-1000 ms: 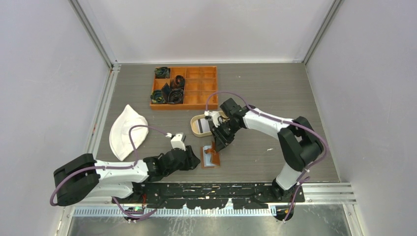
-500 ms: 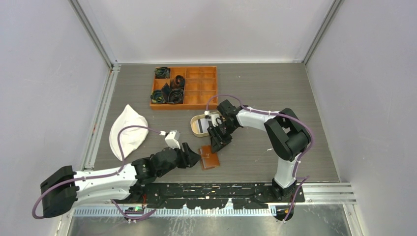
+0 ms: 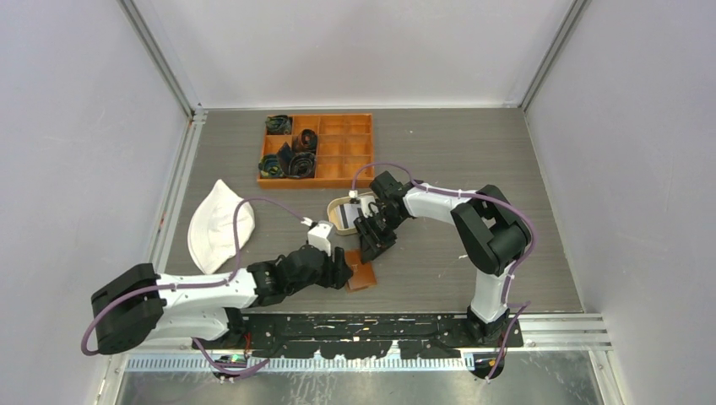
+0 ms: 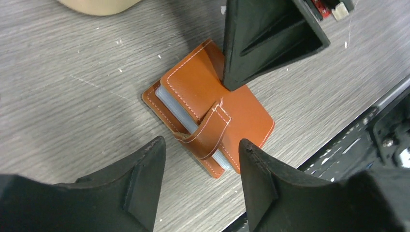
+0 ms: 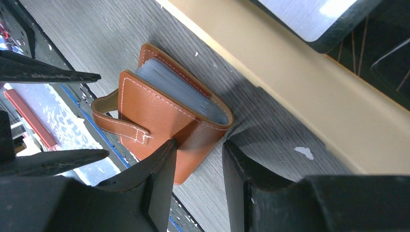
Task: Put the credit cards into the card holder
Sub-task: Close the card holder at the center of the board.
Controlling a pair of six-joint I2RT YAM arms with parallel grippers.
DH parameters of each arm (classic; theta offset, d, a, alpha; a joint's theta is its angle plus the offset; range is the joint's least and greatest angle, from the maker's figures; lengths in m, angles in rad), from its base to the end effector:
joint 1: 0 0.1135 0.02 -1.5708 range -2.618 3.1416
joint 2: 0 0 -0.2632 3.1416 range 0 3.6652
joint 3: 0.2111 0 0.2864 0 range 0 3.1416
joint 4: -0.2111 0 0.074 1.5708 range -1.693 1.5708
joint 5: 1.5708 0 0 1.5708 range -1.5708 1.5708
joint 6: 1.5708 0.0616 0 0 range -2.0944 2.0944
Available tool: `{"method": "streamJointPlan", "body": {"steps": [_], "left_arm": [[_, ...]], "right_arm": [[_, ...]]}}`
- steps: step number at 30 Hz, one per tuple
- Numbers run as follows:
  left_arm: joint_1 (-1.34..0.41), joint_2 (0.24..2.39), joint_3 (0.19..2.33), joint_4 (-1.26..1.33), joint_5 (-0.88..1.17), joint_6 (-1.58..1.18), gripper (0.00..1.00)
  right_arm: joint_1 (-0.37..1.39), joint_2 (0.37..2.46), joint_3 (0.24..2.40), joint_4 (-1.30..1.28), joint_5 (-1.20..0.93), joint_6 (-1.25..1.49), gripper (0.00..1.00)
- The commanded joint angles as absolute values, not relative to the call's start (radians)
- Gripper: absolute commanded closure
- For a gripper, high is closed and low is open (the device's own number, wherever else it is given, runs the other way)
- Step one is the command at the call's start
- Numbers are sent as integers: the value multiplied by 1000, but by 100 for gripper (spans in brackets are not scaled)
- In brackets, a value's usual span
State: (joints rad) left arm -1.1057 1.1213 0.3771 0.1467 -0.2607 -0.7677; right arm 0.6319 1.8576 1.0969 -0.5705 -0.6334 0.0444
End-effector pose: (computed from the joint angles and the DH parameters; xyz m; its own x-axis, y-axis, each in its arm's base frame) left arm 0.1320 -0.2277 0.1299 -0.7149 -0.0714 -0.6956 0.3774 0.7980 -0.4698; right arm 0.2754 0.2468 0.0962 -0.8093 -0.5480 -0.2116 -0.5541 0.5923 0.5849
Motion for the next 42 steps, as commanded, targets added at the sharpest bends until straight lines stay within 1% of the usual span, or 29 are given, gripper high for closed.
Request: {"method": "streamJointPlan", "body": {"steps": [1,4,5,7,10,16,17,22,29,32,38,42], "left_arm": [[-1103,1144,424,249,-220,-523,43],[-1099,1156,427,262,-209,-456,44],[-1094,1163,434,254,-195,-447,48],[-1083,1184,454,220,-165,-449,61],[-1075,1229,475,186,-132,-471,67],[-1057,1284,491,144,-114,-556,91],[-1058,1285,494,128,-117,-572,93],[-1057,1283,502,22,-144,-665,94],[-1056,1328,505,22,-114,-723,95],[-1057,1349,498,24,-111,-744,96],[-1057,1345,444,45,-124,-800,99],[-1057,1324,420,54,-136,-816,99]], "right_arm": [[641,1872,1123,-558,-586,40,56],[641,1879,1127,-563,-592,40,56],[642,1880,1127,-564,-592,40,56],[642,1881,1127,-565,-592,41,56],[641,1883,1129,-566,-594,40,56],[641,1884,1132,-569,-592,40,55],[641,1884,1132,-569,-591,41,55],[640,1884,1132,-569,-593,47,53],[627,1886,1116,-548,-678,108,40],[620,1897,1105,-543,-712,130,37],[604,1918,1087,-540,-744,151,37],[584,1913,1069,-530,-768,161,38]]}}
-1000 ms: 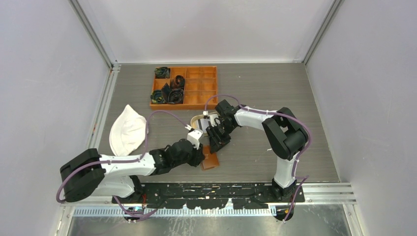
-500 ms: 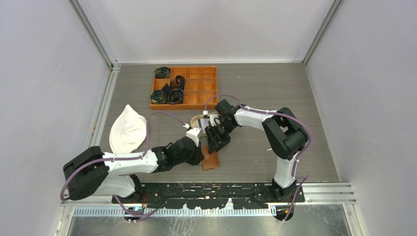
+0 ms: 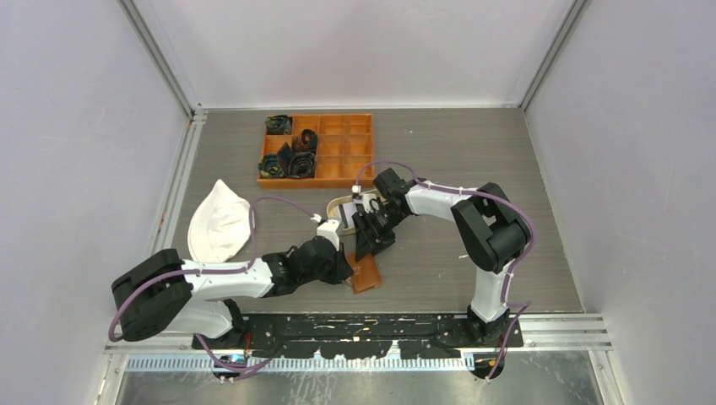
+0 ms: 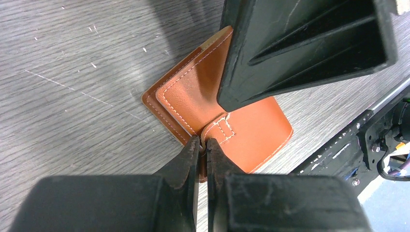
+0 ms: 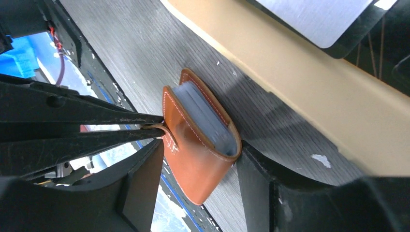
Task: Put the credit cards into the card holder
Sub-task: Close the card holder at the center of the board.
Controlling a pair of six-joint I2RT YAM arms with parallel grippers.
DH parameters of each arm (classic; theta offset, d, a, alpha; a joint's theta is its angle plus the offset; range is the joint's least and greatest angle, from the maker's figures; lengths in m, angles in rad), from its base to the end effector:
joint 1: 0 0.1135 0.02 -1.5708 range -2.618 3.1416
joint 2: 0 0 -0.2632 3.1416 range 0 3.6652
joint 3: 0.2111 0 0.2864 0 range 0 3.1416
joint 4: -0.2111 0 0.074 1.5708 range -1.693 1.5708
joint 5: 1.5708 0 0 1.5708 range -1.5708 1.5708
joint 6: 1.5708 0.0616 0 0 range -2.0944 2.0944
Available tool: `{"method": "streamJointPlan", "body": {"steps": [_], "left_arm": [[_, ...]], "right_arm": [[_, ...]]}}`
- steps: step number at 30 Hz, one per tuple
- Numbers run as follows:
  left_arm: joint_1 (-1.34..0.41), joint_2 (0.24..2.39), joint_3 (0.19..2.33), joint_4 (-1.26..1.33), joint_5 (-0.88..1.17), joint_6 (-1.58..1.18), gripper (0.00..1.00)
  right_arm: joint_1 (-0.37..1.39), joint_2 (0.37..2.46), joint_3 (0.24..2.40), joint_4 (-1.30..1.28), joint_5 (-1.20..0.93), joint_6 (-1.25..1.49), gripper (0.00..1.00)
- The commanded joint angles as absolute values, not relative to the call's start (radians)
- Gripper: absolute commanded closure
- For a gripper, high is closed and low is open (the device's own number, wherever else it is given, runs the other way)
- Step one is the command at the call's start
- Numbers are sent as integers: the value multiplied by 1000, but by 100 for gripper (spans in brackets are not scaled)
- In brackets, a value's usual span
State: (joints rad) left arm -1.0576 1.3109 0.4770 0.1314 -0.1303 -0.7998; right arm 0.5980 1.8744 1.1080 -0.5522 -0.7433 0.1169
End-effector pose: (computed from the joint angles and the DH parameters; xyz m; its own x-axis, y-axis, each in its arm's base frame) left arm 0.1484 -0.2470 0.1135 -0.8057 -0.0188 -0.5921 0.3405 0.8031 -0.4889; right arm 0.2838 0.2438 0.0981 -0.8595 -0.4816 -0.1714 -0.4569 0.5735 0.6799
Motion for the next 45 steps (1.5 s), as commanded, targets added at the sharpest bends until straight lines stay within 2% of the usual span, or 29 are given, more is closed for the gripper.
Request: {"method": "streamJointPlan", "body": {"steps": [1,11,14,18,21,26,29,38,45], "left_arm": [[-1057,1321,419,56,-139,-816,99],[-1057,1341,422,73,-147,-819,100],[-1057,1343,423,74,-151,-821,99],[-1057,1320,418,64,-155,-822,99],[-1056,1282,411,42,-166,-822,97],[-1057,1213,403,4,-190,-823,71],[-1057,1191,404,-21,-207,-821,62],[-1057,1115,389,-14,-212,-796,60],[-1065,1057,250,386,-100,-690,51]], "right_arm": [[584,1914,1066,-526,-779,160,39],[588,1924,1056,-510,-888,164,48],[591,1921,1059,-512,-903,160,60],[591,1902,1075,-534,-931,138,85],[579,1865,1098,-573,-939,108,92],[555,1778,1110,-621,-890,54,95],[553,1734,1126,-661,-844,18,96],[515,1685,1188,-799,-742,-83,97],[461,1704,1191,-801,-914,-44,98]]}}
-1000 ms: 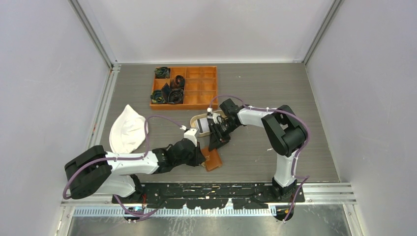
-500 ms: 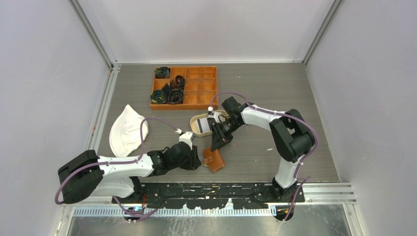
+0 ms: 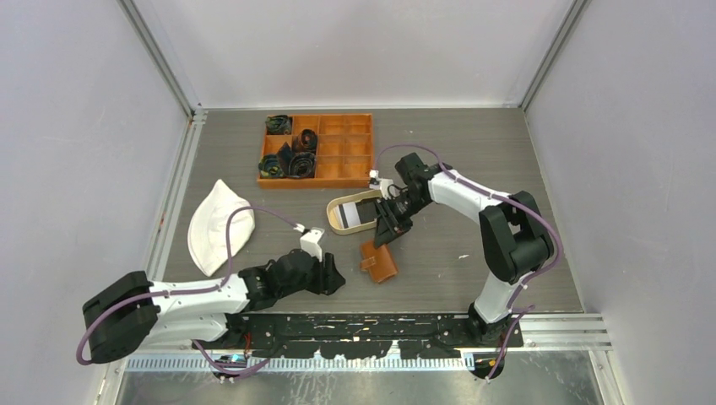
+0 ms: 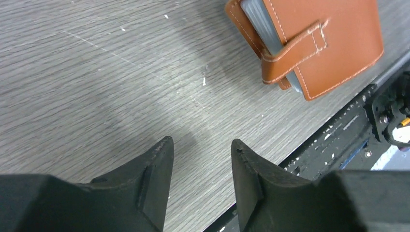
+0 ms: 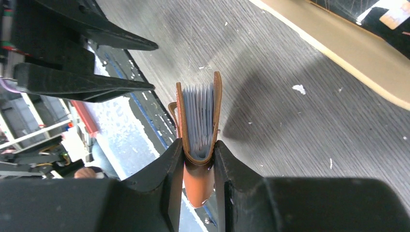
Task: Put the credit cards into the card holder
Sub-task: Close the card holder at the center of the board.
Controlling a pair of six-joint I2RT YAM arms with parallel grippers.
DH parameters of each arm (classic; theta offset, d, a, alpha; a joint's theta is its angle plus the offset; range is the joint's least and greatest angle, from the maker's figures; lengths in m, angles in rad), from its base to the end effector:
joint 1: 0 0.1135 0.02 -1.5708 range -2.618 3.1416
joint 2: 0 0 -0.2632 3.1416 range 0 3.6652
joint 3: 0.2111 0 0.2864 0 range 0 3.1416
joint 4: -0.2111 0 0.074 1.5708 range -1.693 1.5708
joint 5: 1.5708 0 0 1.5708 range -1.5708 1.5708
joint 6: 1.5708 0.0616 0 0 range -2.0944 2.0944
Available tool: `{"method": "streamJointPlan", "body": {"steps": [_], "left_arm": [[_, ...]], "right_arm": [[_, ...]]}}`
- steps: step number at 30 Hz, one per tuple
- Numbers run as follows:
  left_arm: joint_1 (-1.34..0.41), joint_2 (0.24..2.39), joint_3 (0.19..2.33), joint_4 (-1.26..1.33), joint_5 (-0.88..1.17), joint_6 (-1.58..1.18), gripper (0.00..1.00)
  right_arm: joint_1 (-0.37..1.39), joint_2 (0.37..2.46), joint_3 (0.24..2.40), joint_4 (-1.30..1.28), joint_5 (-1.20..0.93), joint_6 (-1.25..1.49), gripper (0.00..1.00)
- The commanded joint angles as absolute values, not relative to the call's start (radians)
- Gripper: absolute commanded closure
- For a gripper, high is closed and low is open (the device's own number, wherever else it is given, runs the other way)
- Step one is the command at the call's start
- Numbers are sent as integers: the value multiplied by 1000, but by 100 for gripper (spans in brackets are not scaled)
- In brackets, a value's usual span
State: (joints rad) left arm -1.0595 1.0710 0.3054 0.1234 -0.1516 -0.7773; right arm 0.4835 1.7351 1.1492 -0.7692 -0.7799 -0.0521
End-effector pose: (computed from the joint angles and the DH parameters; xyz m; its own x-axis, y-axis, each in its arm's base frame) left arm 0.1282 -0.2094 0.1129 -0.7720 -0.0409 -0.6342 0.3668 0.7863 -0.4972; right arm 0.2940 0.2033 0.1532 -0.8395 -0.4826 -0.2495 -0.5082 0.5351 0.6748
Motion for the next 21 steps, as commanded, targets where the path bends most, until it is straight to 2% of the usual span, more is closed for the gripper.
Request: {"method": "streamJointPlan", "body": {"steps": [1,10,14,21], "left_arm": [[-1071,1069,242,420,-101,-668,50],[-1113,1227,214,812,-134,-497,38],[-1118,1298,228,930,-153,-480,39],[-1119,1357,195,1096,-182,-515,47]], "right_arm": [[453,1705,1194,-805,-940,-40,98],[366,1654,1160,-715,-1130,89,98],[352,1650,1158,-712,-1152,98,98],[327,1652,1140,-667,-1188,149,98]]}}
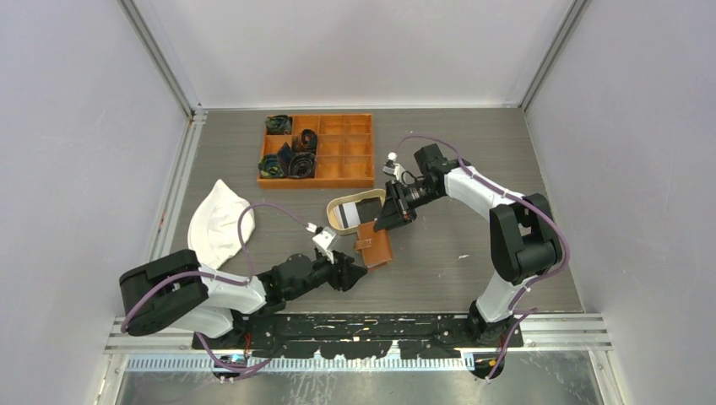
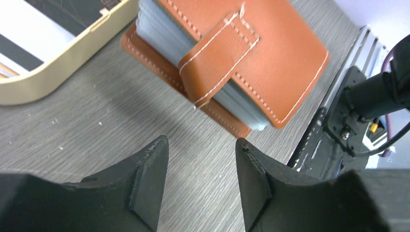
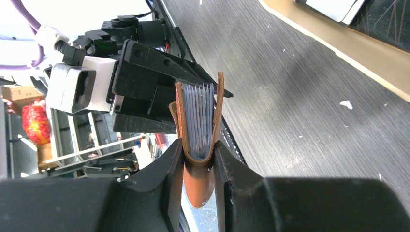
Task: Put the credit cards into the card holder
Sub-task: Close the card holder at the center of the board.
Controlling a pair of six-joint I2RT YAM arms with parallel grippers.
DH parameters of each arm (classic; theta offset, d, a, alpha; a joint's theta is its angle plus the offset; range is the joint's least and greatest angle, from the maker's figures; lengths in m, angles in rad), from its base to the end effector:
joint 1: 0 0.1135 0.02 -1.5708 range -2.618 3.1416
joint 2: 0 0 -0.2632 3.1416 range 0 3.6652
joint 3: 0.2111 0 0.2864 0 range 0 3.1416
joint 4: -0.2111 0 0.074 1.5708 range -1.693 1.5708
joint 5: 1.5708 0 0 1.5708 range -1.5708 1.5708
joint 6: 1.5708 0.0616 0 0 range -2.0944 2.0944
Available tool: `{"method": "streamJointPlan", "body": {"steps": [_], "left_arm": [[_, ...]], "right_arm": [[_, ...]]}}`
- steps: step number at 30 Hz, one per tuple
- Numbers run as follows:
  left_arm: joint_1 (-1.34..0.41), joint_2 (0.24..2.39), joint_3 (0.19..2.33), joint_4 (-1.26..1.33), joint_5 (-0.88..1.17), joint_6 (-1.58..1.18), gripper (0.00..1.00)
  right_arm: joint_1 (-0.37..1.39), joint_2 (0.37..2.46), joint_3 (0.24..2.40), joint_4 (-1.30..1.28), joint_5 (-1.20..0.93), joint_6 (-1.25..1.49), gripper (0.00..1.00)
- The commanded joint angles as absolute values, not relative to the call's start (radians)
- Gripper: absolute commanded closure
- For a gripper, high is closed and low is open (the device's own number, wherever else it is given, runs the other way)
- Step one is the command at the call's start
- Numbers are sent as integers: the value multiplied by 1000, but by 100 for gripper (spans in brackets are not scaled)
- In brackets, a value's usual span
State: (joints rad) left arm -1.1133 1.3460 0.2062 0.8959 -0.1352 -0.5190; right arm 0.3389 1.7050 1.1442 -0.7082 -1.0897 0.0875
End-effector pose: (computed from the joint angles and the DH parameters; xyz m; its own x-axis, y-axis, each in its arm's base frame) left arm 0.1240 -0.2331 0.1081 -0.5049 -0.0872 -0.8588 0.6688 0.5894 -0.4531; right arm 0.3164 0.1694 0.1783 -0.9322 -0.2857 -0.2221 -0.3221 0.3752 0.8692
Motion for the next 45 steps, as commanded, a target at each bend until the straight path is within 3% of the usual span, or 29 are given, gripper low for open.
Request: {"method": "streamJointPlan", "body": {"steps": [1,13,21,30,34,41,45], "left_arm": [[-1120,1361,195,1104,-193,-517,47],[-1120,1370,181,1195,-288,-541,64],[-1120,1374,190,1203,-309,-554,66],[-1121,1376,199,1179,-386,-574,92],[-1121,1368,205,1134,-405,-587,97],[-1119,1341,179,1112,-371,-556,94],[-1119,1259,131,1096,-332,-487,72]], "right_arm": [[325,1653,1139,-660,-1193,155,98],[317,1661,1130,-646,-1194,167,98],[318,1669,1130,-646,-1193,167,98],[317,1676,1137,-667,-1180,144,99],[316,1675,1139,-675,-1162,135,99],[310,1675,1157,-721,-1121,81,99],[309,1668,1207,-846,-1028,-65,99]]}}
